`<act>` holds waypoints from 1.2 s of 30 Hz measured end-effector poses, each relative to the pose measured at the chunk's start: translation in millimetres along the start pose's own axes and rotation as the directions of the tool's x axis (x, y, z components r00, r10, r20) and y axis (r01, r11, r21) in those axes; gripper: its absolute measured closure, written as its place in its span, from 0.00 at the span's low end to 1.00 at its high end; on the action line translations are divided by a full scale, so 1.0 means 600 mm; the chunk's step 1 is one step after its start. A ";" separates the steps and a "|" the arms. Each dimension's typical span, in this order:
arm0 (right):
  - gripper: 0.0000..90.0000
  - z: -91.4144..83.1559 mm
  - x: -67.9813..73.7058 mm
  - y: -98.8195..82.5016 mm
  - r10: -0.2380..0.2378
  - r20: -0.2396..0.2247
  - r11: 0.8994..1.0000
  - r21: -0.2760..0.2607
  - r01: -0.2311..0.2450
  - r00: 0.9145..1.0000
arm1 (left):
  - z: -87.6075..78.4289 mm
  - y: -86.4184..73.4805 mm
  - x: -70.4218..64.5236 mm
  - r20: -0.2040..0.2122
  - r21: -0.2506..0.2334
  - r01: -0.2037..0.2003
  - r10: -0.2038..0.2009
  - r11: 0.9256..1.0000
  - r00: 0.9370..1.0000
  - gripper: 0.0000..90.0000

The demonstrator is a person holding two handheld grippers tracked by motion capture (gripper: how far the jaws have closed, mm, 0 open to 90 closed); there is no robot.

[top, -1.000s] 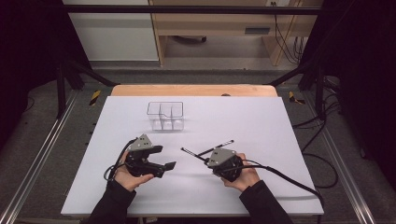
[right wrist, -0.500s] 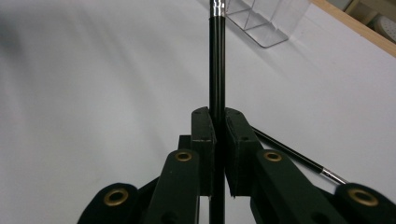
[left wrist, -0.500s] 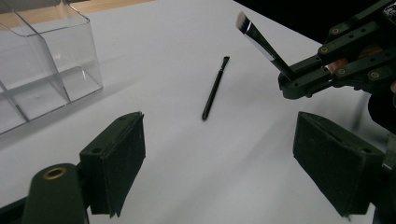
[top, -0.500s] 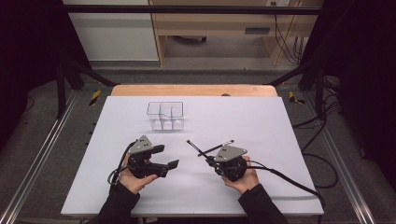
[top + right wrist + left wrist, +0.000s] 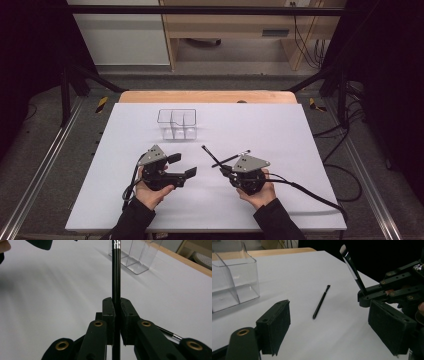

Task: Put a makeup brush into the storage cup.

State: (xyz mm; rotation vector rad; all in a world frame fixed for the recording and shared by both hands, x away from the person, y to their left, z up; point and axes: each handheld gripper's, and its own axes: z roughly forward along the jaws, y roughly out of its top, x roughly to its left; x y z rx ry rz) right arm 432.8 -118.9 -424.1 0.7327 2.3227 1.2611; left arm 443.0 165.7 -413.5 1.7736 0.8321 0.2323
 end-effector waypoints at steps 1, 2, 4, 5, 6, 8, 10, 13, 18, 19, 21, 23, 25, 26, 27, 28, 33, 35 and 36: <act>0.93 -0.001 0.000 0.001 0.007 -0.002 1.000 -0.009 -0.007 1.000 | 0.001 0.001 -0.002 0.000 -0.005 -0.001 0.001 1.000 1.000 0.19; 0.93 -0.001 0.000 0.001 0.013 -0.002 1.000 -0.014 -0.013 1.000 | 0.003 0.003 -0.004 0.003 -0.013 0.001 -0.001 1.000 1.000 0.19; 0.93 -0.003 0.000 0.002 0.026 0.001 0.999 -0.024 -0.026 1.000 | 0.007 0.006 -0.008 0.011 -0.028 0.006 -0.006 1.000 1.000 0.19; 0.93 -0.003 0.000 0.002 0.029 0.003 0.999 -0.028 -0.029 1.000 | 0.008 0.007 -0.010 0.011 -0.033 0.006 -0.005 0.999 1.000 0.20; 0.93 -0.003 0.000 0.003 0.031 0.004 0.999 -0.031 -0.031 1.000 | 0.010 0.008 -0.012 0.016 -0.036 0.005 -0.004 0.999 1.000 0.20; 0.93 -0.004 0.000 0.003 0.043 0.007 0.998 -0.040 -0.042 0.999 | 0.013 0.010 -0.016 0.020 -0.048 0.006 -0.005 0.999 1.000 0.20; 0.93 -0.004 0.000 0.003 0.054 0.010 0.997 -0.048 -0.053 0.999 | 0.016 0.013 -0.019 0.028 -0.056 0.007 -0.005 0.998 1.000 0.20; 0.93 -0.004 0.001 0.004 0.064 0.009 0.996 -0.061 -0.064 0.998 | 0.022 0.016 -0.023 0.025 -0.064 0.000 0.002 0.998 1.000 0.21; 0.93 -0.007 0.002 0.005 0.071 -0.003 0.994 -0.085 -0.071 0.997 | 0.029 0.022 -0.026 0.033 -0.092 0.023 -0.020 0.996 0.999 0.22; 0.93 -0.007 0.002 0.005 0.071 -0.003 0.994 -0.085 -0.071 0.997 | 0.030 0.023 -0.027 0.037 -0.095 0.027 -0.024 0.995 0.999 0.22; 0.93 -0.007 0.002 0.005 0.078 0.002 0.993 -0.089 -0.077 0.997 | 0.034 0.025 -0.029 0.049 -0.097 0.035 -0.030 0.995 0.998 0.23; 0.93 -0.006 0.002 0.005 0.085 -0.005 0.992 -0.090 -0.085 0.996 | 0.037 0.027 -0.031 0.050 -0.104 0.036 -0.031 0.994 0.998 0.23; 0.93 -0.005 0.002 0.004 0.084 -0.006 0.993 -0.088 -0.084 0.996 | 0.041 0.029 -0.033 0.055 -0.107 0.042 -0.037 0.993 0.998 0.23; 0.93 -0.004 0.002 0.004 0.084 -0.005 0.992 -0.089 -0.084 0.996 | 0.042 0.030 -0.033 0.059 -0.109 0.045 -0.039 0.993 0.997 0.24; 0.93 -0.004 0.002 0.003 0.088 -0.006 0.992 -0.089 -0.088 0.996 | 0.043 0.030 -0.034 0.062 -0.108 0.047 -0.040 0.993 0.997 0.25; 0.93 -0.003 0.001 0.002 0.092 -0.006 0.992 -0.089 -0.092 0.996 | 0.044 0.031 -0.034 0.061 -0.110 0.046 -0.040 0.993 0.997 0.25; 0.93 -0.004 -0.003 0.001 0.112 -0.004 0.988 -0.104 -0.112 0.994 | 0.050 0.034 -0.034 0.070 -0.127 0.066 -0.057 0.990 0.996 0.28; 0.93 -0.005 -0.003 0.001 0.118 -0.002 0.987 -0.109 -0.117 0.993 | 0.053 0.035 -0.034 0.073 -0.130 0.072 -0.063 0.989 0.995 0.28; 0.93 -0.005 -0.003 0.001 0.119 -0.004 0.987 -0.110 -0.118 0.993 | 0.054 0.036 -0.034 0.074 -0.133 0.072 -0.063 0.988 0.995 0.29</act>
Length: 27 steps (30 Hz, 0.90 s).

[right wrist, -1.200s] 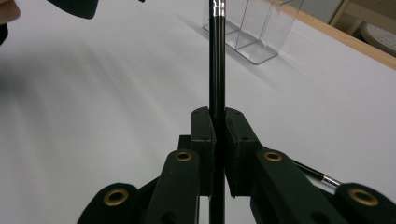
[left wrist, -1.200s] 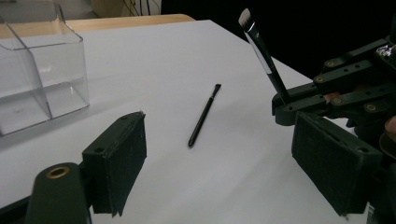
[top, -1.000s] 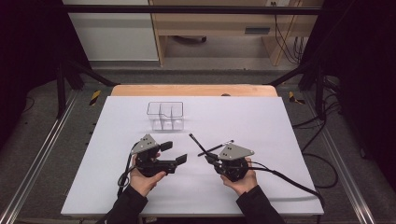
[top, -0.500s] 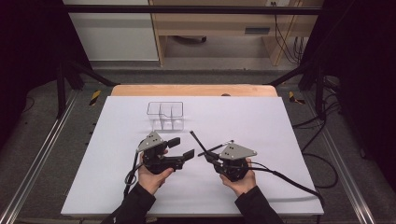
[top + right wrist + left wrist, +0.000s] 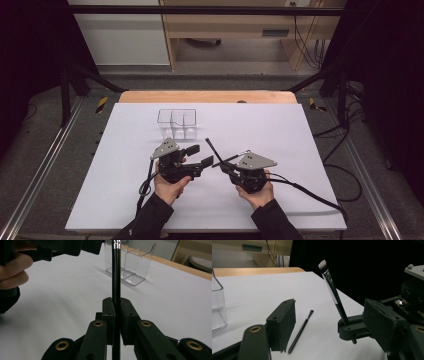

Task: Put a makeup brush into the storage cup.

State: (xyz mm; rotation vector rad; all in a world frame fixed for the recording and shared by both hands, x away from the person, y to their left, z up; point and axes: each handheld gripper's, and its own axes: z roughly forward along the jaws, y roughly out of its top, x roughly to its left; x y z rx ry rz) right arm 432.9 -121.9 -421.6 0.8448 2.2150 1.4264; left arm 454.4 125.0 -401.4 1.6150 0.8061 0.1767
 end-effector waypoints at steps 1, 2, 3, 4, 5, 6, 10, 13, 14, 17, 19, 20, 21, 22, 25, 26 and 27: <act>0.93 0.000 0.000 0.000 0.001 0.000 1.000 -0.003 -0.001 1.000 | 0.002 0.000 0.000 0.000 -0.004 0.004 -0.004 1.000 1.000 0.29; 0.93 0.000 0.000 0.000 0.001 -0.002 1.000 -0.003 -0.001 1.000 | 0.003 0.001 -0.001 0.000 -0.010 0.008 -0.008 1.000 1.000 0.30; 0.93 0.000 -0.001 0.000 0.002 -0.002 1.000 -0.003 -0.002 1.000 | 0.004 0.001 -0.001 0.005 -0.019 0.013 -0.013 1.000 1.000 0.30; 0.93 0.001 -0.001 0.000 0.003 -0.002 1.000 -0.004 -0.003 1.000 | 0.006 0.002 -0.002 0.007 -0.022 0.014 -0.014 1.000 1.000 0.31; 0.93 0.001 -0.001 0.000 0.005 -0.002 1.000 -0.005 -0.005 1.000 | 0.008 0.002 -0.003 0.006 -0.026 0.013 -0.013 1.000 1.000 0.32; 0.93 0.000 -0.001 0.001 0.005 0.000 1.000 -0.009 -0.005 1.000 | 0.009 0.002 -0.004 0.006 -0.028 0.015 -0.014 1.000 1.000 0.32; 0.93 -0.001 -0.001 0.002 0.013 0.002 1.000 -0.022 -0.013 1.000 | 0.017 0.000 -0.006 0.012 -0.040 0.030 -0.030 0.999 0.999 0.35; 0.93 -0.001 0.000 0.003 0.019 0.000 0.999 -0.029 -0.019 1.000 | 0.023 -0.001 -0.007 0.019 -0.048 0.044 -0.043 0.998 0.999 0.38; 0.93 -0.001 0.000 0.003 0.019 0.000 0.999 -0.029 -0.019 1.000 | 0.024 -0.002 -0.007 0.020 -0.051 0.047 -0.046 0.998 0.999 0.39; 0.93 0.000 0.000 0.003 0.021 0.000 0.999 -0.031 -0.021 1.000 | 0.028 -0.002 -0.009 0.025 -0.056 0.054 -0.053 0.997 0.998 0.42; 0.93 0.000 0.000 0.003 0.023 0.000 0.999 -0.036 -0.023 1.000 | 0.031 -0.003 -0.009 0.023 -0.061 0.059 -0.058 0.996 0.998 0.44; 0.93 0.000 0.000 0.003 0.025 -0.003 0.999 -0.036 -0.025 1.000 | 0.031 -0.003 -0.009 0.028 -0.064 0.066 -0.064 0.996 0.998 0.45; 0.93 0.000 0.001 0.003 0.026 -0.004 0.999 -0.039 -0.027 1.000 | 0.032 -0.003 -0.009 0.030 -0.068 0.070 -0.068 0.995 0.997 0.47; 0.93 0.000 0.001 0.002 0.028 -0.005 0.999 -0.038 -0.028 1.000 | 0.032 -0.003 -0.009 0.032 -0.071 0.071 -0.069 0.995 0.997 0.49; 0.93 0.001 0.001 0.002 0.028 -0.005 0.999 -0.037 -0.029 1.000 | 0.033 -0.003 -0.010 0.032 -0.084 0.078 -0.076 0.993 0.997 0.54; 0.93 0.001 0.001 0.002 0.029 -0.005 0.999 -0.038 -0.029 1.000 | 0.033 -0.003 -0.011 0.032 -0.087 0.081 -0.078 0.993 0.996 0.56; 0.93 0.001 0.001 0.002 0.029 -0.006 0.999 -0.039 -0.029 1.000 | 0.033 -0.004 -0.011 0.029 -0.092 0.080 -0.078 0.993 0.997 0.57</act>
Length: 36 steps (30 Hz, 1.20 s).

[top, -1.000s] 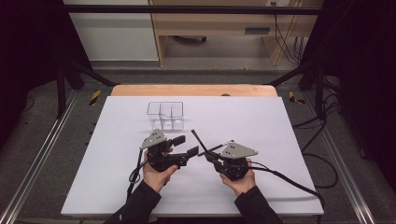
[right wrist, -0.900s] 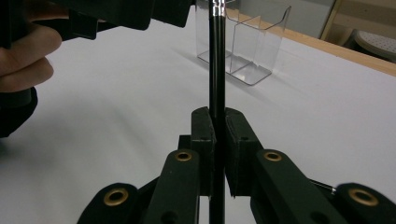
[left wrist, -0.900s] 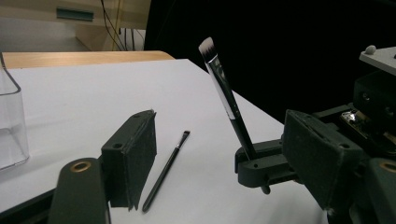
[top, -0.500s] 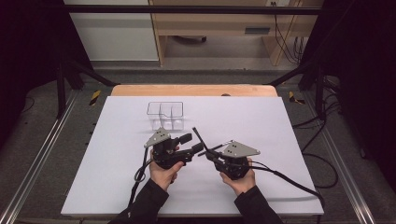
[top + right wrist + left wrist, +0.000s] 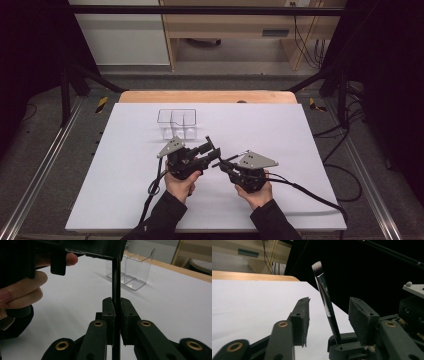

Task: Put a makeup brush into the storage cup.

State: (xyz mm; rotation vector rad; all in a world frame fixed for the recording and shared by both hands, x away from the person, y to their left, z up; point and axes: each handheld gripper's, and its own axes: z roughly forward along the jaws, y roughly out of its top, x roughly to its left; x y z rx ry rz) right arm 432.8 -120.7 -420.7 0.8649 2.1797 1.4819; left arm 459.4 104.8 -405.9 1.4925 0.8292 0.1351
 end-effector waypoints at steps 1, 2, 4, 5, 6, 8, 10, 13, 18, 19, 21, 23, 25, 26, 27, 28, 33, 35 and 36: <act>0.93 0.000 0.000 0.000 0.002 0.001 1.000 -0.001 -0.002 1.000 | 0.000 0.000 0.000 -0.002 -0.005 0.001 -0.001 1.000 1.000 0.60; 0.93 0.000 0.000 0.000 0.003 0.000 1.000 -0.003 -0.003 1.000 | -0.001 0.000 -0.001 -0.001 -0.010 0.002 -0.002 1.000 1.000 0.61; 0.93 0.000 0.001 0.000 0.005 0.000 1.000 -0.004 -0.005 1.000 | -0.001 0.000 -0.001 0.002 -0.018 0.007 -0.007 1.000 1.000 0.64; 0.93 0.000 0.000 0.000 0.006 -0.001 1.000 -0.003 -0.006 1.000 | -0.001 0.000 -0.001 0.007 -0.018 0.009 -0.009 1.000 1.000 0.66; 0.93 0.000 0.001 0.000 0.006 -0.002 1.000 -0.003 -0.006 1.000 | 0.000 0.000 -0.001 0.006 -0.020 0.010 -0.010 1.000 1.000 0.68; 0.93 0.001 0.001 0.000 0.006 -0.002 1.000 -0.003 -0.006 1.000 | 0.000 -0.001 -0.002 0.007 -0.019 0.011 -0.011 1.000 1.000 0.71; 0.93 0.001 0.001 0.000 0.006 -0.002 1.000 -0.004 -0.006 1.000 | 0.001 -0.001 -0.002 0.007 -0.019 0.015 -0.015 1.000 1.000 0.74; 0.93 0.000 0.001 0.000 0.010 -0.001 1.000 -0.008 -0.010 1.000 | 0.001 -0.002 -0.003 0.008 -0.024 0.017 -0.017 1.000 1.000 0.79; 0.93 0.000 0.001 0.000 0.011 -0.003 1.000 -0.011 -0.011 1.000 | 0.001 -0.003 -0.003 0.002 -0.028 0.023 -0.023 0.999 1.000 0.86; 0.93 0.000 0.002 0.000 0.011 -0.003 1.000 -0.012 -0.011 1.000 | 0.001 -0.004 -0.003 0.002 -0.028 0.025 -0.025 0.999 1.000 0.86; 0.93 0.001 0.002 0.000 0.014 -0.005 1.000 -0.012 -0.014 1.000 | 0.000 -0.003 -0.004 0.002 -0.029 0.025 -0.025 0.999 1.000 0.87; 0.93 0.001 0.002 0.000 0.015 -0.008 1.000 -0.012 -0.015 1.000 | 0.000 -0.004 -0.005 0.003 -0.032 0.026 -0.026 0.999 1.000 0.88; 0.93 0.001 0.002 0.000 0.014 -0.009 1.000 -0.011 -0.014 1.000 | 0.000 -0.004 -0.006 0.006 -0.035 0.025 -0.024 0.999 1.000 0.88; 0.93 0.001 0.002 0.000 0.016 -0.010 1.000 -0.011 -0.016 1.000 | 0.000 -0.004 -0.006 0.007 -0.036 0.022 -0.022 0.999 1.000 0.88; 0.93 0.001 0.002 0.000 0.015 -0.010 1.000 -0.012 -0.016 1.000 | 0.000 -0.004 -0.006 0.009 -0.037 0.021 -0.021 0.999 1.000 0.88; 0.93 0.001 0.002 0.000 0.014 -0.011 1.000 -0.011 -0.014 1.000 | -0.001 -0.004 -0.007 0.012 -0.037 0.021 -0.020 0.999 1.000 0.89; 0.92 0.002 0.002 -0.001 0.009 -0.011 1.000 -0.008 -0.009 1.000 | -0.001 -0.005 -0.011 0.026 -0.039 0.013 -0.012 0.999 1.000 0.91; 0.92 0.003 0.002 -0.001 0.010 -0.013 1.000 -0.005 -0.010 1.000 | -0.001 -0.005 -0.012 0.028 -0.039 0.009 -0.008 0.999 1.000 0.91; 0.92 0.003 0.002 -0.001 0.009 -0.012 1.000 -0.004 -0.009 1.000 | -0.001 -0.005 -0.013 0.028 -0.039 0.004 -0.003 0.999 1.000 0.92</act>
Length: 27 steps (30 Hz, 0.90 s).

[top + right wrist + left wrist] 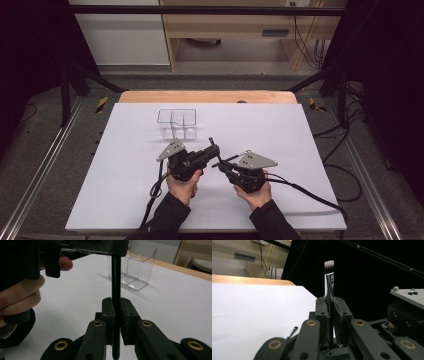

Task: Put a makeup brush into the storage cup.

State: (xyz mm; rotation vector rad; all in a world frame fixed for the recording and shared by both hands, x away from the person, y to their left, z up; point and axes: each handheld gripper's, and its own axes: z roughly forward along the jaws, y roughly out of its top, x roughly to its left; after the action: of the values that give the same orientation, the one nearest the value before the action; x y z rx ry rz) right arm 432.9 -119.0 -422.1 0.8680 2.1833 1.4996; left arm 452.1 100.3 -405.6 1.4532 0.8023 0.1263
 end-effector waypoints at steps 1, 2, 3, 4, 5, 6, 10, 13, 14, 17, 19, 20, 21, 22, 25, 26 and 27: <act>0.92 0.000 0.000 0.000 0.000 0.000 1.000 0.002 0.000 1.000 | 0.000 0.000 0.000 -0.001 0.000 -0.003 0.003 1.000 1.000 0.92; 0.92 0.001 0.000 -0.001 -0.001 0.000 1.000 0.003 0.001 1.000 | 0.000 0.000 -0.001 -0.003 0.001 -0.005 0.005 1.000 1.000 0.92; 0.91 0.001 0.000 -0.001 -0.002 0.001 1.000 0.004 0.002 1.000 | 0.000 0.000 -0.001 -0.002 0.001 -0.006 0.006 1.000 1.000 0.92; 0.91 0.001 0.000 -0.001 -0.001 0.000 1.000 0.004 0.001 1.000 | -0.001 0.000 -0.002 -0.004 0.001 -0.009 0.009 1.000 1.000 0.92; 0.91 0.001 0.000 -0.001 -0.001 0.001 1.000 0.005 0.001 1.000 | -0.001 0.000 -0.002 -0.005 0.000 -0.013 0.013 1.000 1.000 0.92; 0.90 0.001 0.000 -0.001 -0.002 0.003 1.000 0.005 0.002 1.000 | -0.002 0.000 -0.002 -0.004 0.000 -0.015 0.015 1.000 1.000 0.92; 0.84 0.001 0.000 0.000 0.000 0.005 1.000 0.008 0.000 1.000 | -0.004 0.003 -0.002 -0.009 0.001 -0.026 0.026 1.000 1.000 0.92; 0.73 0.000 -0.001 0.000 0.002 0.018 1.000 0.010 -0.003 1.000 | -0.007 0.006 -0.003 -0.021 0.005 -0.047 0.047 0.999 0.999 0.92; 0.68 0.000 -0.001 0.000 0.001 0.024 1.000 0.009 -0.001 1.000 | -0.008 0.007 -0.003 -0.023 0.006 -0.052 0.052 0.999 0.998 0.92; 0.55 -0.002 -0.002 0.001 0.004 0.035 1.000 0.011 -0.005 0.999 | -0.014 0.012 -0.002 -0.040 0.014 -0.076 0.077 0.997 0.996 0.92; 0.49 -0.004 -0.003 0.003 0.012 0.049 1.000 0.012 -0.012 0.999 | -0.019 0.016 0.000 -0.051 0.018 -0.089 0.090 0.996 0.995 0.92; 0.45 -0.005 -0.003 0.003 0.013 0.049 1.000 0.013 -0.013 0.999 | -0.021 0.018 0.001 -0.056 0.020 -0.096 0.097 0.995 0.994 0.92; 0.43 -0.006 -0.003 0.004 0.012 0.053 1.000 0.011 -0.013 0.999 | -0.024 0.020 0.002 -0.065 0.026 -0.107 0.109 0.994 0.992 0.92; 0.40 -0.007 -0.003 0.004 0.015 0.057 1.000 0.011 -0.015 0.998 | -0.027 0.021 0.003 -0.073 0.031 -0.116 0.118 0.993 0.990 0.92; 0.34 -0.010 -0.004 0.006 0.017 0.067 1.000 0.011 -0.017 0.998 | -0.036 0.025 0.007 -0.095 0.045 -0.134 0.138 0.990 0.986 0.92; 0.32 -0.011 -0.005 0.007 0.018 0.070 1.000 0.015 -0.019 0.997 | -0.040 0.027 0.009 -0.102 0.046 -0.140 0.144 0.989 0.984 0.92; 0.30 -0.012 -0.005 0.007 0.020 0.075 1.000 0.017 -0.021 0.997 | -0.045 0.029 0.011 -0.108 0.049 -0.144 0.148 0.988 0.983 0.92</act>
State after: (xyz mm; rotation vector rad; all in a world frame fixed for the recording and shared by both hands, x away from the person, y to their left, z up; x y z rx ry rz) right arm 432.2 -125.1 -415.7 0.9395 2.1437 1.4354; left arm 448.7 128.6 -390.2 1.5541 0.7917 0.3062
